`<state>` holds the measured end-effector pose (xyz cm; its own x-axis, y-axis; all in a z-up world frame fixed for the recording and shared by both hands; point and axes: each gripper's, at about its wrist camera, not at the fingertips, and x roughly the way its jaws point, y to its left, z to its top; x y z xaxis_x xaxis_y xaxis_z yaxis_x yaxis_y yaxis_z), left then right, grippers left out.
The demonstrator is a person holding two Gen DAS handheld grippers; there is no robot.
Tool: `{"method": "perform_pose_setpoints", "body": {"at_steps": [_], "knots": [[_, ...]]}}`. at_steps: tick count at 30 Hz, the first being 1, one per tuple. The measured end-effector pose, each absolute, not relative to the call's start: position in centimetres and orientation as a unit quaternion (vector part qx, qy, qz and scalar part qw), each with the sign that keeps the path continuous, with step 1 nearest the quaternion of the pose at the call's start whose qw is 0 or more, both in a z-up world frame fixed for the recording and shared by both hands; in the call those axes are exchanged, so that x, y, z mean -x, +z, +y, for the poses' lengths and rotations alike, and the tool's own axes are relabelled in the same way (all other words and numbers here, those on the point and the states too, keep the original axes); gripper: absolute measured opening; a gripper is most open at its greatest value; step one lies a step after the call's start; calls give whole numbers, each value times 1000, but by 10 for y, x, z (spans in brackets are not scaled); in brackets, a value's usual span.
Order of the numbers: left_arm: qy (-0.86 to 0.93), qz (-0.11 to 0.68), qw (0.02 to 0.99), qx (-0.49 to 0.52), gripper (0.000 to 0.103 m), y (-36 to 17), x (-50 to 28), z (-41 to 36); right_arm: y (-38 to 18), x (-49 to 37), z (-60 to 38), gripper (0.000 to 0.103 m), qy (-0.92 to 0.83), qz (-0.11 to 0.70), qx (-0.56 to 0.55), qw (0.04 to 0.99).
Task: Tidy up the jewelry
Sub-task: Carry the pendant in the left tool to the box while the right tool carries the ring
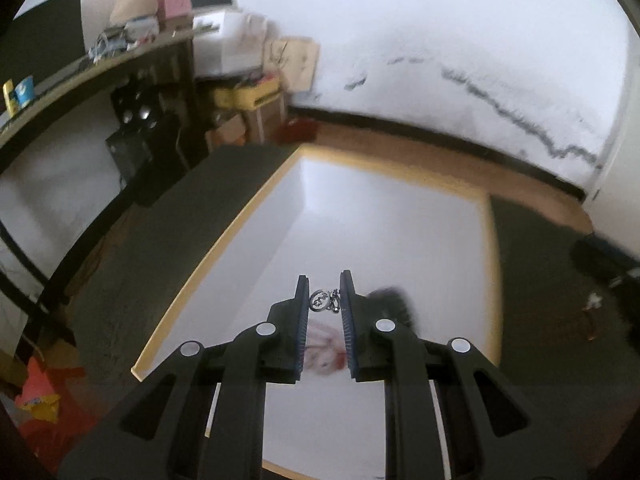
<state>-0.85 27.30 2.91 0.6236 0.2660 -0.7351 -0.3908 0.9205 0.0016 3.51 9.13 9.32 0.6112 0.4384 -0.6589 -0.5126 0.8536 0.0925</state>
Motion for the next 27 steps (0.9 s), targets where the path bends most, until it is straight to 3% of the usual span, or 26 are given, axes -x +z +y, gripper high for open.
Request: {"method": "perform_pose_setpoints", "body": {"at_steps": [8,27], "knots": [[175,436,878,93,16,-7,-4,291,79,-36,102,19,266,361,60,892],[176,451,871,81,16,-20,-11,285,75,-35,102,19,268,365,59,889]]}}
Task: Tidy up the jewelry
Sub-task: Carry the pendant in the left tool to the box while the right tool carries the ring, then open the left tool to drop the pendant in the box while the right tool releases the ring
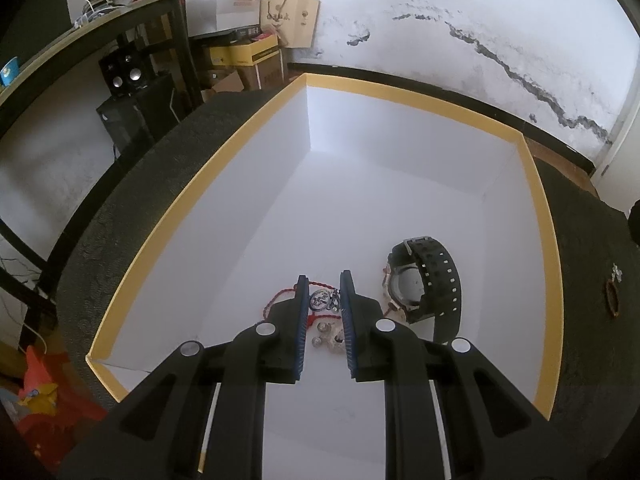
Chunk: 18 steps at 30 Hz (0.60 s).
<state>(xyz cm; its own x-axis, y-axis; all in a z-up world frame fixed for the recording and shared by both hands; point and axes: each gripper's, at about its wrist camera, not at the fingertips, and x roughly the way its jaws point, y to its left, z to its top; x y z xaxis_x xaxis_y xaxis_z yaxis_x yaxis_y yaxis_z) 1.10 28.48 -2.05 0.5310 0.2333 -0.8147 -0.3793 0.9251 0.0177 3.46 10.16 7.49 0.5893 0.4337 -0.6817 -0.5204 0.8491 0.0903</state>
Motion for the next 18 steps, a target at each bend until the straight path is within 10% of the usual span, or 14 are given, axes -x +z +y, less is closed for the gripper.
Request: {"method": "perform_pose_setpoints", "body": {"at_steps": [7,10,18], "knots": [[181,450,870,83,21,-18,-7,286,71,-33,103,19,271,367,63,888],[183,442,873,91,80,-12,-2,282,70,-34,105,19,272,367,66,887],[181,420,884,95,88,3,16,281,70,-38,124,19,285,363,82,883]]}}
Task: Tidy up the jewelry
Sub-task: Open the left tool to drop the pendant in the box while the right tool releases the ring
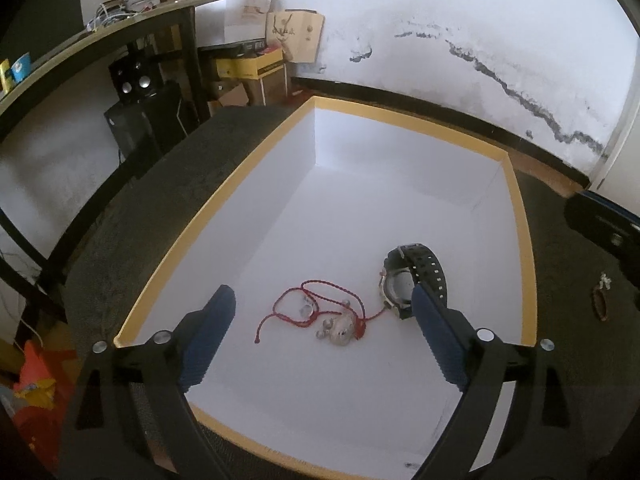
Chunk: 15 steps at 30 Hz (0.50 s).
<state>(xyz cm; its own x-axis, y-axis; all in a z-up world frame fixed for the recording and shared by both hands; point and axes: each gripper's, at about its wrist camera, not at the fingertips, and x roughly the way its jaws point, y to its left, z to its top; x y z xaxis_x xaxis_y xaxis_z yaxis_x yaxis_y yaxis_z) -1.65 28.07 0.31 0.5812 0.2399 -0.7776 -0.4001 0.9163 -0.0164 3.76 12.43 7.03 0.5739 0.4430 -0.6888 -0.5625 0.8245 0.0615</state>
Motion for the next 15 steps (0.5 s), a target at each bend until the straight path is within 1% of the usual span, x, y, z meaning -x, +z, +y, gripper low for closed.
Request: {"method": "perform_pose_setpoints", "body": {"at_steps": [6,15], "knots": [[217,395,886,113,88,14,39,301,58,-49,157,19,303,371,107,871],[249,385,880,125,88,15,56,319,26,-67,201,19,320,401,144,846]]}}
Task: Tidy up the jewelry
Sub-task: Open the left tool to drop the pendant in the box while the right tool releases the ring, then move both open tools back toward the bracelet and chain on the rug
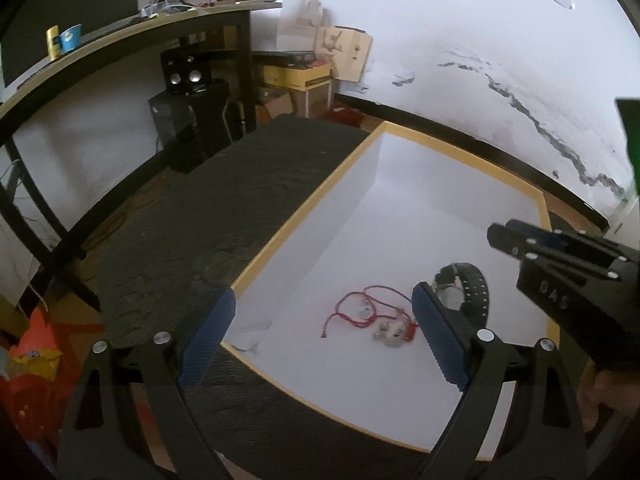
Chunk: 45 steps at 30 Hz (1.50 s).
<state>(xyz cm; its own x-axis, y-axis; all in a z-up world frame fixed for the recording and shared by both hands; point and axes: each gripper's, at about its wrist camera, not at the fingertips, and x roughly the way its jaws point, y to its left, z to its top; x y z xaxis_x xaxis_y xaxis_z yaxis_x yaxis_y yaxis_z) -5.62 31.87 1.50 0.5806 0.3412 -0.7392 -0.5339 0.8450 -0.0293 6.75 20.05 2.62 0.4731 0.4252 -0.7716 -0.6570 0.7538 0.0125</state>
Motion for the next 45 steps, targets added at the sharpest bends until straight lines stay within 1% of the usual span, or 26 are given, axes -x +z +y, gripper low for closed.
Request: {"method": "perform_pose_setpoints", "body": {"at_steps": [8,22,23,24,25,26,27,29,31,33,35,41,45], "knots": [[259,382,878,131,88,14,59,325,4,-68,213,19,322,423,166,830],[275,363,877,155,88,18,64,340,-3,-68,215,19,328,426,168,826],[276,362,877,157,88,18,65,340,-2,-68,214,23,329,426,166,826],[277,360,877,157,88,19,65,340,-2,-68,213,45,330,426,166,826],[278,358,878,157,88,20,65,340,0,-68,211,71,332,422,163,828],[279,356,878,157,88,21,67,341,2,-67,209,80,335,414,158,831],[280,355,878,158,88,21,67,341,4,-66,208,84,337,408,157,834],[281,352,878,162,88,23,68,343,9,-63,207,84,341,400,161,835],[284,347,878,167,88,25,68,343,13,-62,204,88,341,396,157,838],[285,344,879,169,88,27,67,343,17,-61,201,89,339,390,155,842],[286,339,880,171,88,30,66,342,22,-59,196,94,335,383,159,846],[280,331,884,174,89,35,58,330,45,-58,147,96,319,372,125,862],[269,330,889,172,89,41,45,314,58,-62,89,96,287,370,92,879]]}}
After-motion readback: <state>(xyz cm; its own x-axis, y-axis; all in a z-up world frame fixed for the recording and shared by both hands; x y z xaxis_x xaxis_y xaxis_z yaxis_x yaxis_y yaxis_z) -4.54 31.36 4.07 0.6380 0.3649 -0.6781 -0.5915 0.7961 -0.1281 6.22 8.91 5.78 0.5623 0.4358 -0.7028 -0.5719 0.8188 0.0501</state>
